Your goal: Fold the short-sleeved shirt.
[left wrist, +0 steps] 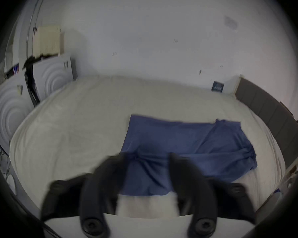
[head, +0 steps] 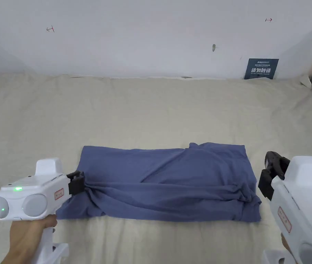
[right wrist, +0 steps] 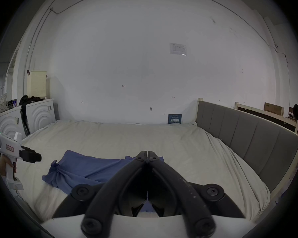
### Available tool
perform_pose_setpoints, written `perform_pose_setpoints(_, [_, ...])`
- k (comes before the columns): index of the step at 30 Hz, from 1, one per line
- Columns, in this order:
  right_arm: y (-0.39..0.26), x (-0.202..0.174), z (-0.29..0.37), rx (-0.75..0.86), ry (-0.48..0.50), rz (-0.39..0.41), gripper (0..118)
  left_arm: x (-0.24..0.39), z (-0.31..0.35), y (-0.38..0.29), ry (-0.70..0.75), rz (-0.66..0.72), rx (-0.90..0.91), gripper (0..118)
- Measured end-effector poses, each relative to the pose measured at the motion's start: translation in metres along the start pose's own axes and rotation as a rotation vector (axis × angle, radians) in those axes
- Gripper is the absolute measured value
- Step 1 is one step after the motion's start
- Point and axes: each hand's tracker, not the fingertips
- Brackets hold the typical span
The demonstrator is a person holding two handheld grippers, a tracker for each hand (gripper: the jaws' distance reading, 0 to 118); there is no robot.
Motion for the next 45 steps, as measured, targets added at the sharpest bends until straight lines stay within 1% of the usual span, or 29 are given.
perform_pose_setpoints(1, [-0.002,0.000,-0.004,-0.011,-0.004,-0.002,1,-0.005,-0.011,-0.003,0.020,0.003,-0.034,78])
perform_pose_setpoints(2, [-0.004,0.001,-0.009,-0.023,-0.004,-0.007,1,-0.011,-0.023,-0.006,0.049,0.004,-0.050,95])
perform_pose_setpoints(3, [-0.006,0.002,-0.014,-0.035,-0.003,-0.010,1,-0.015,-0.032,-0.009,0.070,0.000,-0.096,107])
perform_pose_setpoints(7, [-0.014,0.002,-0.032,-0.078,-0.018,-0.003,1,-0.028,-0.064,-0.027,0.157,0.043,-0.184,106])
perform_pose_setpoints(8, [-0.017,0.003,-0.037,-0.092,-0.022,-0.003,1,-0.032,-0.072,-0.033,0.150,0.064,-0.214,104])
perform_pose_setpoints(10, [-0.023,0.004,-0.044,-0.119,-0.024,-0.009,1,-0.035,-0.083,-0.045,0.134,0.066,-0.256,86])
perform_pose_setpoints(11, [-0.026,0.005,-0.048,-0.131,-0.025,-0.014,1,-0.035,-0.088,-0.051,0.142,0.050,-0.278,72])
perform_pose_setpoints(12, [-0.029,0.006,-0.052,-0.145,-0.026,-0.014,1,-0.034,-0.092,-0.057,0.155,0.033,-0.310,55])
perform_pose_setpoints(13, [-0.033,0.007,-0.056,-0.162,-0.031,-0.014,1,-0.031,-0.096,-0.064,0.151,0.009,-0.334,52])
perform_pose_setpoints(14, [-0.037,0.008,-0.060,-0.180,-0.033,-0.020,2,-0.028,-0.092,-0.068,0.137,0.009,-0.288,49])
perform_pose_setpoints(15, [-0.040,0.011,-0.065,-0.200,-0.034,-0.030,2,-0.025,-0.088,-0.068,0.156,-0.005,-0.235,32])
perform_pose_setpoints(16, [-0.045,0.013,-0.071,-0.226,-0.040,-0.043,2,-0.024,-0.088,-0.066,0.119,0.010,-0.259,12])
perform_pose_setpoints(17, [-0.051,0.017,-0.078,-0.258,-0.048,-0.056,4,-0.023,-0.088,-0.063,0.067,0.036,-0.261,9])
perform_pose_setpoints(19, [-0.065,0.023,-0.096,-0.325,-0.071,-0.067,15,-0.016,-0.088,-0.059,0.106,0.005,-0.259,8])
perform_pose_setpoints(20, [-0.073,0.026,-0.107,-0.377,-0.071,-0.081,24,-0.015,-0.085,-0.058,0.094,-0.023,-0.242,8])
perform_pose_setpoints(22, [-0.091,0.031,-0.127,-0.466,-0.070,-0.086,66,-0.013,-0.077,-0.054,0.087,-0.031,-0.213,8])
perform_pose_setpoints(24, [-0.111,0.034,-0.150,-0.548,-0.091,-0.079,102,-0.012,-0.068,-0.049,0.070,-0.038,-0.186,8])
perform_pose_setpoints(25, [-0.122,0.035,-0.160,-0.597,-0.096,-0.073,106,-0.011,-0.064,-0.046,0.066,-0.044,-0.176,8])
perform_pose_setpoints(27, [-0.142,0.035,-0.177,-0.652,-0.111,-0.069,106,-0.010,-0.059,-0.042,0.058,-0.070,-0.157,8])
perform_pose_setpoints(29, [-0.163,0.036,-0.192,-0.726,-0.131,-0.076,101,-0.010,-0.055,-0.038,0.057,-0.073,-0.148,8])
perform_pose_setpoints(30, [-0.170,0.037,-0.197,-0.745,-0.128,-0.086,92,-0.011,-0.054,-0.037,0.056,-0.073,-0.147,8])
perform_pose_setpoints(32, [-0.176,0.038,-0.199,-0.754,-0.081,-0.165,67,-0.013,-0.056,-0.037,0.056,-0.064,-0.147,8])
perform_pose_setpoints(33, [-0.175,0.037,-0.193,-0.734,-0.077,-0.176,59,-0.013,-0.055,-0.038,0.056,-0.060,-0.148,8])
perform_pose_setpoints(34, [-0.170,0.033,-0.186,-0.705,-0.106,-0.143,47,-0.014,-0.055,-0.039,0.059,-0.055,-0.150,8])
perform_pose_setpoints(35, [-0.166,0.030,-0.183,-0.693,-0.094,-0.111,23,-0.014,-0.052,-0.040,0.065,-0.048,-0.151,8])
perform_pose_setpoints(36, [-0.163,0.029,-0.180,-0.683,-0.047,-0.106,13,-0.014,-0.051,-0.041,0.067,-0.039,-0.153,8])
perform_pose_setpoints(37, [-0.161,0.030,-0.175,-0.685,-0.072,-0.093,13,-0.016,-0.049,-0.042,0.069,-0.021,-0.157,8])
perform_pose_setpoints(39, [-0.152,0.032,-0.163,-0.646,-0.057,-0.055,13,-0.021,-0.044,-0.044,0.065,0.009,-0.156,8])
perform_pose_setpoints(45, [-0.125,0.043,-0.109,-0.586,-0.048,-0.065,13,-0.036,-0.010,-0.054,0.084,0.057,-0.139,8])
